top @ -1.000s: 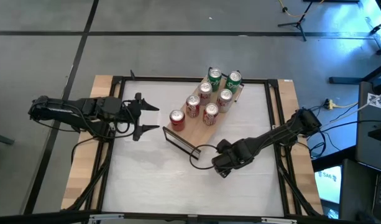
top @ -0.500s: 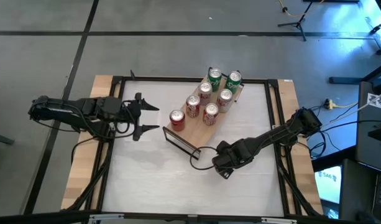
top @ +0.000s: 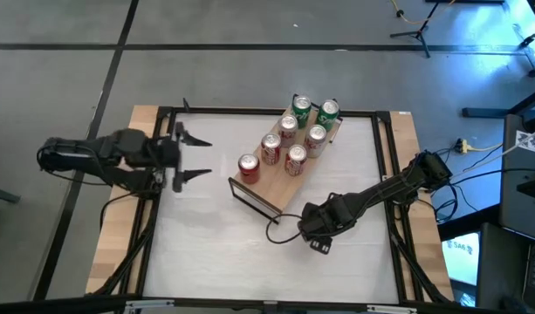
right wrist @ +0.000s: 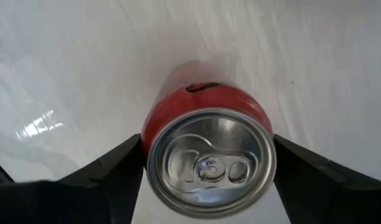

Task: Place canned beverage on shelf
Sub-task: Put the red-black soda can on the shelf aligned with the other red-black soda can

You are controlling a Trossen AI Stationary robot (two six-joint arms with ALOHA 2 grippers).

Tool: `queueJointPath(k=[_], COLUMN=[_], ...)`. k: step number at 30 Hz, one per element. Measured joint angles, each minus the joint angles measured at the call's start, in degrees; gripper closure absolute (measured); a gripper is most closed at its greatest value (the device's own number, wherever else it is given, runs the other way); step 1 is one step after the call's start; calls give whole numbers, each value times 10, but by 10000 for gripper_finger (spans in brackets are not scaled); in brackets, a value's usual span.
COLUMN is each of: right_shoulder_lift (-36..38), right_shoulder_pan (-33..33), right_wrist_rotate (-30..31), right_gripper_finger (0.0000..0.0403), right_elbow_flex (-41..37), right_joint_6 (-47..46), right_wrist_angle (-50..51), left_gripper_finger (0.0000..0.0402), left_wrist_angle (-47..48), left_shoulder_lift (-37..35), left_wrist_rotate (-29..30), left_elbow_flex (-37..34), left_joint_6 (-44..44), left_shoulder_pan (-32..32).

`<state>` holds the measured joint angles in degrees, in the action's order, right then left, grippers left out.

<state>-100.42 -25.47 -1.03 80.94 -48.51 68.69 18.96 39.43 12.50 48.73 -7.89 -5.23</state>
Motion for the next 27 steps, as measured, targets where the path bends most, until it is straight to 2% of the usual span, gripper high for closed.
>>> queueJointPath(k=[4,9,14,19,27], right_shoulder_lift=[0,0,0,0,0], right_shoulder_pan=[0,0,0,0,0], right_wrist_rotate=[-1,-1,-1,-1,0], right_gripper_finger=[110,105,107,104,103], right_elbow_flex=[0,0,0,0,0], right_joint_6=[29,71,150,231,309], right_wrist_angle=[0,1,1,1,1], left_gripper_finger=[72,72,72,72,72], left_wrist_angle=[-5,-64,-126,-168,-170], left_shoulder_lift=[-76,-179,-261,-312,-346], left_wrist_rotate=[3,7,54,63,67], left_elbow_flex=[-45,-145,-242,-311,-353], left_joint_6=[-2,-2,-2,-2,-24], left_shoulder_pan=[0,0,0,0,0])
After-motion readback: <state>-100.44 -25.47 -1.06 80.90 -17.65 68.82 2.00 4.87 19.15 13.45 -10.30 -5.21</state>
